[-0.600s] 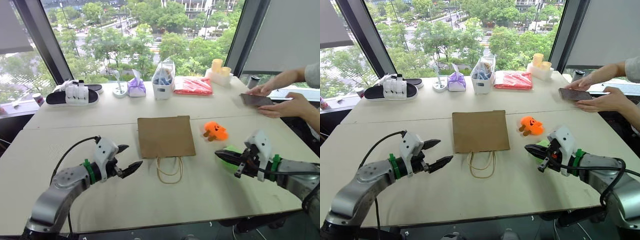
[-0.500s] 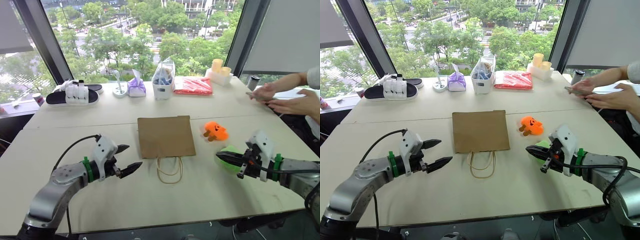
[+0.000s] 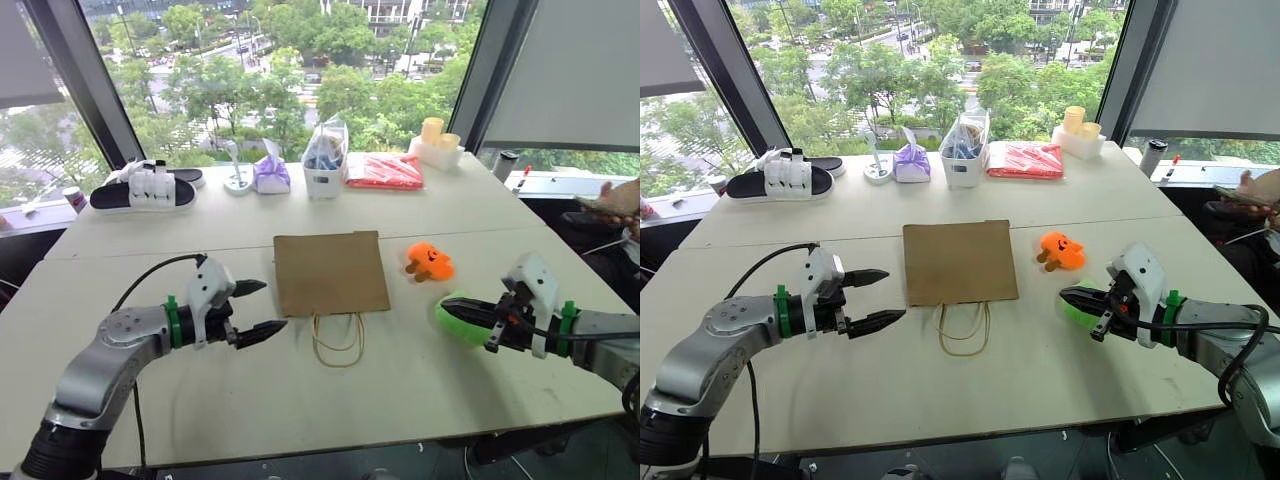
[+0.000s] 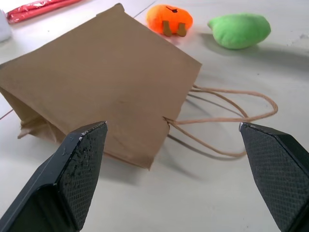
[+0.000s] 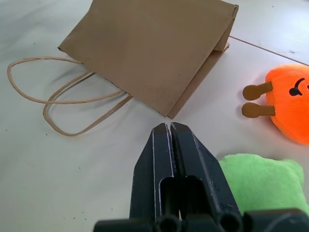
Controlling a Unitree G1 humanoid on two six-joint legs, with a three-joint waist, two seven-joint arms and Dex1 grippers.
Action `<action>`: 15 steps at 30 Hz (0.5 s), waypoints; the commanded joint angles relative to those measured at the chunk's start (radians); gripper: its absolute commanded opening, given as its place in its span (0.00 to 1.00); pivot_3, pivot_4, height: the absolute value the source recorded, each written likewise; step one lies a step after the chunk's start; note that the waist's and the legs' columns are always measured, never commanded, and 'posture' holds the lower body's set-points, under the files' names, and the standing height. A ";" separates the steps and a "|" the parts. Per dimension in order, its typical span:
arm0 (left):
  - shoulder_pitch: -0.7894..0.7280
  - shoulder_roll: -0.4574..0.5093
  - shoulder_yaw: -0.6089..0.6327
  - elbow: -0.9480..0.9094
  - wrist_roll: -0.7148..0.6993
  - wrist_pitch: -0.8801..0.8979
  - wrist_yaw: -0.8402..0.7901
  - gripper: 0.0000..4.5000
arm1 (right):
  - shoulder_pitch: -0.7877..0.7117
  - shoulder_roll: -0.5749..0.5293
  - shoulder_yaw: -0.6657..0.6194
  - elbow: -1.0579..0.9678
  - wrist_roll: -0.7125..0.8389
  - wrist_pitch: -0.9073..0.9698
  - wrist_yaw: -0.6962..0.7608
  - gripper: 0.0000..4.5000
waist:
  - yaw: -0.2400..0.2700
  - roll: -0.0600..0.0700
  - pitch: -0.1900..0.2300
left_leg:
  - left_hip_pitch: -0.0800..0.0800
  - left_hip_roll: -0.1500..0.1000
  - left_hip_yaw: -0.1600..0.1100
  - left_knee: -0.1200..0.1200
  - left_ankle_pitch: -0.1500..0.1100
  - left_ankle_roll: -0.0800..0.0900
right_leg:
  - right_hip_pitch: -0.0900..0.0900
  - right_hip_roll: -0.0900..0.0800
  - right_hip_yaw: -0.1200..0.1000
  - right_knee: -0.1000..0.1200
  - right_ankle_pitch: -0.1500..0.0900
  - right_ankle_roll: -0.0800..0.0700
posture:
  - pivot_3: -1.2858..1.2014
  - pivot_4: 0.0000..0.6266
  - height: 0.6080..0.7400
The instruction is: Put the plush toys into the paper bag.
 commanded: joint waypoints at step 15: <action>-0.192 -0.034 -0.190 0.251 0.209 -0.494 -0.236 0.99 | 0.177 0.146 -0.062 -0.294 0.149 0.098 -0.193 0.00 | 0.019 0.000 0.000 | -0.001 0.000 0.000 0.000 0.000 0.000 | 0.000 0.000 0.000 -0.001 0.000 0.000 | 0.52 0.24 1.00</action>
